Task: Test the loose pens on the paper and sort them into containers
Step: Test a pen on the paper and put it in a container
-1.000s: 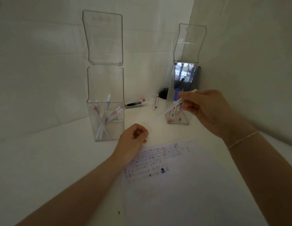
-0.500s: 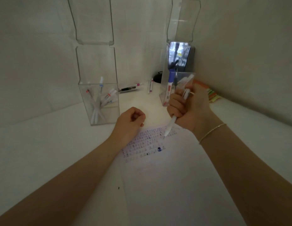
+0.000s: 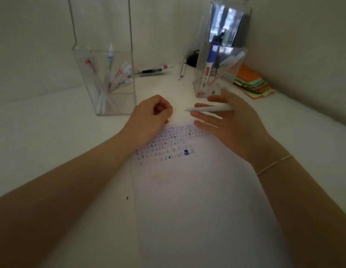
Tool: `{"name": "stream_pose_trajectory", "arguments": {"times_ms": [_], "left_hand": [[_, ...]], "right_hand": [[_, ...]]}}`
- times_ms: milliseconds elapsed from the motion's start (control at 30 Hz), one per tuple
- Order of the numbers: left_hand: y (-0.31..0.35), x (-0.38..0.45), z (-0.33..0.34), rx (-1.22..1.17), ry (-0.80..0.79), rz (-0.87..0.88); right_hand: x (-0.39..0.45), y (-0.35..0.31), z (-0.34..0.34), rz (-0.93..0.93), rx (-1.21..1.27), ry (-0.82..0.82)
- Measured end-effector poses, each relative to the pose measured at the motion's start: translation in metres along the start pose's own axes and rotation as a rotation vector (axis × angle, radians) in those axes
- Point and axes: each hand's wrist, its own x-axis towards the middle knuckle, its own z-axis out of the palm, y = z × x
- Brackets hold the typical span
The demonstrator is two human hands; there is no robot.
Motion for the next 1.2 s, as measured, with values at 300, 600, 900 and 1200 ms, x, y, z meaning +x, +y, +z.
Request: {"name": "stream_pose_trajectory", "arguments": {"times_ms": [300, 600, 900, 1200], "left_hand": [[0.001, -0.006, 0.003, 0.235, -0.062, 0.087], [-0.001, -0.009, 0.006, 0.444, -0.15, 0.186], [-0.002, -0.007, 0.005, 0.466, -0.153, 0.196], [-0.003, -0.007, 0.005, 0.462, -0.153, 0.195]], "right_hand": [[0.002, 0.031, -0.009, -0.21, -0.312, -0.021], [-0.001, 0.041, -0.006, -0.349, -0.755, 0.243], [-0.001, 0.042, -0.003, -0.399, -0.838, 0.252], [0.001, 0.044, -0.005, -0.423, -0.829, 0.243]]}}
